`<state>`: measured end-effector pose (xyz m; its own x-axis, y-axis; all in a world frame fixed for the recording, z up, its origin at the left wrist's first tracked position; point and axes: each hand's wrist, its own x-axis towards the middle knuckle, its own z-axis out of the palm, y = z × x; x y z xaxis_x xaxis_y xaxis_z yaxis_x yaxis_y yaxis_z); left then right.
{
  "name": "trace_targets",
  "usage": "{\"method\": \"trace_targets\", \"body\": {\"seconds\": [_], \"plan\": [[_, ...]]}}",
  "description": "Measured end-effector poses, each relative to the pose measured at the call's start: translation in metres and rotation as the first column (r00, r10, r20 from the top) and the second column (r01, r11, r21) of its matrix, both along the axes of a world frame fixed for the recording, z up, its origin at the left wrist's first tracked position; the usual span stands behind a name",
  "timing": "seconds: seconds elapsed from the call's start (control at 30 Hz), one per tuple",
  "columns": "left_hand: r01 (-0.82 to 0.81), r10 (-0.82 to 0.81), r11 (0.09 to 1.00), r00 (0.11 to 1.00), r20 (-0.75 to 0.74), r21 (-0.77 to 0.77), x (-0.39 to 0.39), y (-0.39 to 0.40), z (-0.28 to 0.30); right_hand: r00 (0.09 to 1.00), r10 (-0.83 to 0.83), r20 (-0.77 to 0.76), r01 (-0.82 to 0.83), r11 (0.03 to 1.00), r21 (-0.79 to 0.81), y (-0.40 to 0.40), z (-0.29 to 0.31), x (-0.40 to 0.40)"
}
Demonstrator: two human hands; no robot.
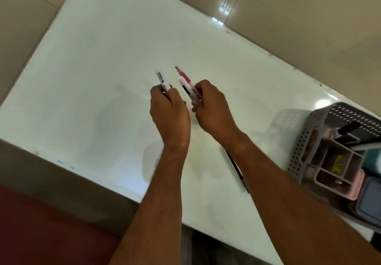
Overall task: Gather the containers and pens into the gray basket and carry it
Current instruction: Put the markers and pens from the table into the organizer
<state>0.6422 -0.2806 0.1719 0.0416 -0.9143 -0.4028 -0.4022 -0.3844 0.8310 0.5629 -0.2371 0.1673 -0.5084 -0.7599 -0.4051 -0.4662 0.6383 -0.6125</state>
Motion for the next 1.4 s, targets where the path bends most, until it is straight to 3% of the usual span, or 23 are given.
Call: {"method": "trace_targets", "body": {"seconds": [0.1,0.23,0.33,0.43,0.57,0.73,1.0,1.17,1.4], "plan": [[-0.052,0.085,0.993,0.941,-0.328,0.109,-0.02,0.024,0.016,0.954,-0.193,0.231,0.229,0.963,-0.142,0.036,0.018,-0.008],[0.107,0.024,0.983,0.741,-0.671,0.153,-0.045,0.064,0.043,0.821,-0.347,0.453,0.501,0.818,-0.283,0.092,0.049,-0.022],[0.23,-0.081,0.97,0.62,-0.78,0.082,-0.066,0.103,0.063,0.773,-0.392,0.499,0.61,0.678,-0.41,0.14,0.071,-0.034],[0.34,-0.16,0.94,0.507,-0.847,0.026,-0.088,0.144,0.079,0.691,-0.487,0.535,0.722,0.423,-0.547,0.187,0.089,-0.05],[0.526,-0.232,0.851,0.403,-0.885,0.016,-0.111,0.194,0.084,0.54,-0.632,0.555,0.788,0.15,-0.597,0.241,0.091,-0.074],[0.609,-0.331,0.793,0.463,-0.822,0.023,-0.123,0.238,0.063,0.39,-0.723,0.57,0.818,-0.013,-0.575,0.278,0.069,-0.082],[0.593,-0.397,0.805,0.546,-0.738,0.006,-0.128,0.266,0.035,0.271,-0.779,0.566,0.799,-0.145,-0.583,0.28,0.043,-0.083],[0.601,-0.473,0.796,0.535,-0.7,-0.079,-0.128,0.273,0.031,0.249,-0.863,0.44,0.77,-0.099,-0.63,0.278,0.036,-0.087],[0.58,-0.485,0.809,0.566,-0.666,-0.096,-0.126,0.276,0.027,0.247,-0.87,0.426,0.792,-0.072,-0.606,0.286,0.027,-0.078]]}}
